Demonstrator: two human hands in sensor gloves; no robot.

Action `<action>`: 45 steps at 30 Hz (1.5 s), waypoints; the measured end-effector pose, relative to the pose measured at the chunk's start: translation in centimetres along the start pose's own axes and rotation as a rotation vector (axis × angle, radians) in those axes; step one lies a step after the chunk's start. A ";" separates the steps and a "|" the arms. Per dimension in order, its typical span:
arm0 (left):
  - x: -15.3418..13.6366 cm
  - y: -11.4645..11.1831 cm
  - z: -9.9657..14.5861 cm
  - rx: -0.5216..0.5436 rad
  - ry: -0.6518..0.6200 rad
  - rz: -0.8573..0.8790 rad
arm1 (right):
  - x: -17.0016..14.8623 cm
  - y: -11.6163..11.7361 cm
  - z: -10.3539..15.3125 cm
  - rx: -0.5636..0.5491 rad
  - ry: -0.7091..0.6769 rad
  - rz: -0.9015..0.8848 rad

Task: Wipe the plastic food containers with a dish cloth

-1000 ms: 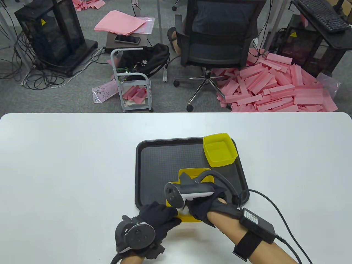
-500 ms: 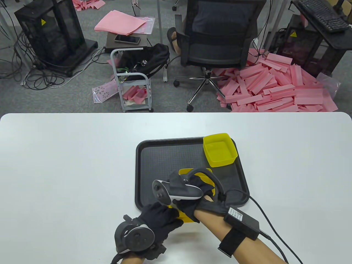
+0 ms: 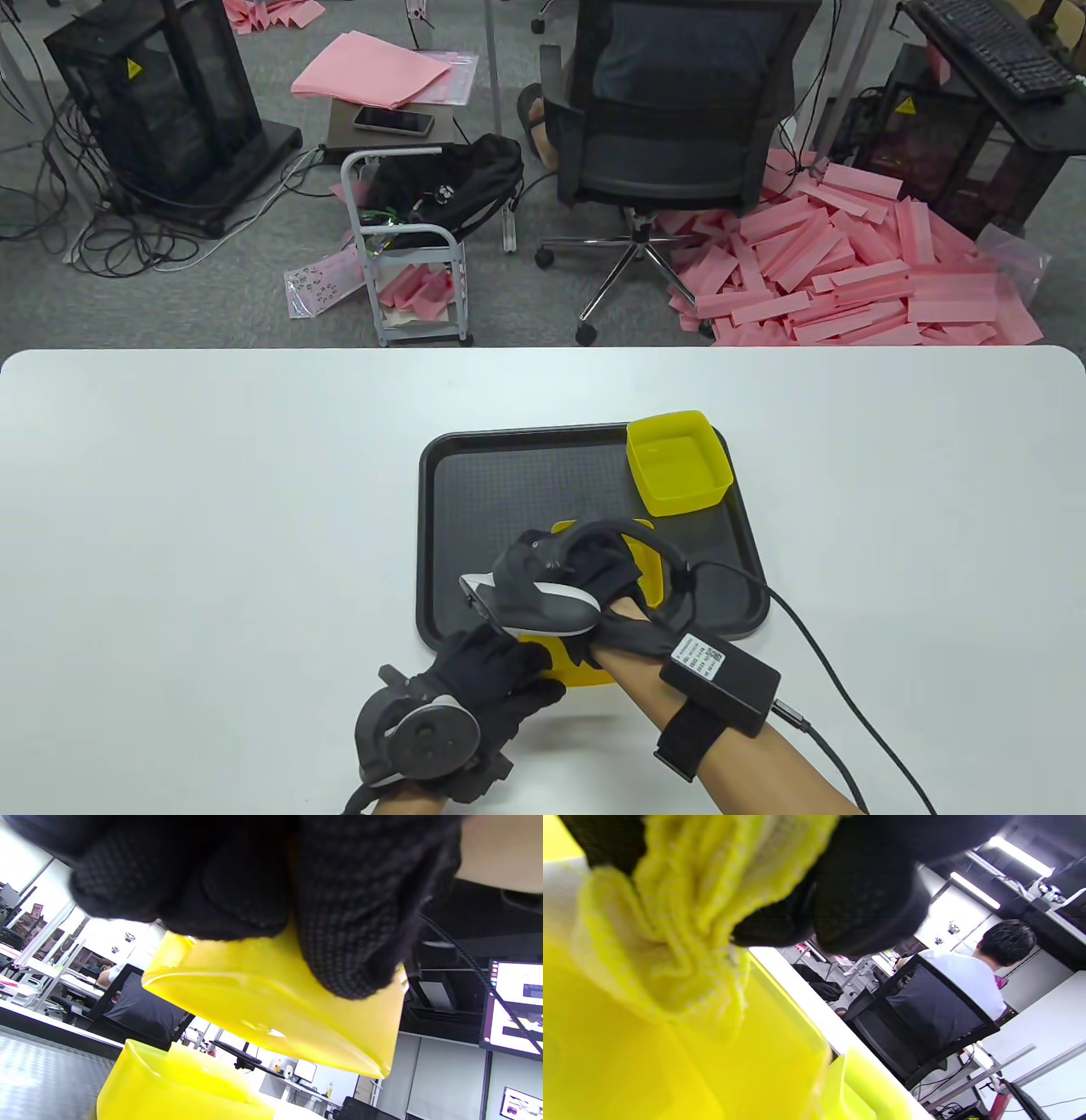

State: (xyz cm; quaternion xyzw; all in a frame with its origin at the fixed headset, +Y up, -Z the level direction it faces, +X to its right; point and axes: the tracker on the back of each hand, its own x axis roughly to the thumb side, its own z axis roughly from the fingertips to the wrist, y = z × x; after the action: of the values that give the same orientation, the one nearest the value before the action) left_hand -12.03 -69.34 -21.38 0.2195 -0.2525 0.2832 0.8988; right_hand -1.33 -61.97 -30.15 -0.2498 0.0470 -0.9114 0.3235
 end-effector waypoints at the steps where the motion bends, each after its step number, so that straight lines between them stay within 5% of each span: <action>1: -0.1 0.0 0.0 0.004 0.003 0.002 | 0.0 0.1 0.0 -0.003 -0.004 0.007; 9: -0.7 0.3 0.0 0.019 0.048 -0.023 | -1.0 1.0 1.5 0.017 -0.045 0.119; 18: -0.2 0.1 -0.1 0.020 0.046 -0.034 | 0.2 -0.1 2.7 0.282 -0.218 0.181; 26: -0.3 0.2 0.0 0.019 0.048 -0.009 | -3.2 1.7 1.4 0.636 -0.208 -0.170; 28: -0.4 0.2 0.0 0.016 0.054 0.004 | -1.6 1.7 0.7 0.704 -0.204 -0.284; 35: -0.4 0.2 0.1 0.019 0.050 0.024 | -2.6 3.0 0.0 0.773 -0.184 -0.701; 45: -0.5 0.0 0.0 -0.004 0.046 0.007 | -3.3 5.1 0.1 0.692 -0.044 -1.144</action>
State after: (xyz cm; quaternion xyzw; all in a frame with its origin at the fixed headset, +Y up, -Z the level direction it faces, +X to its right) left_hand -12.40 -69.58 -21.65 0.2103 -0.2329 0.2910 0.9038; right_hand 3.84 -63.92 -32.70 -0.1357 -0.3947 -0.8966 -0.1482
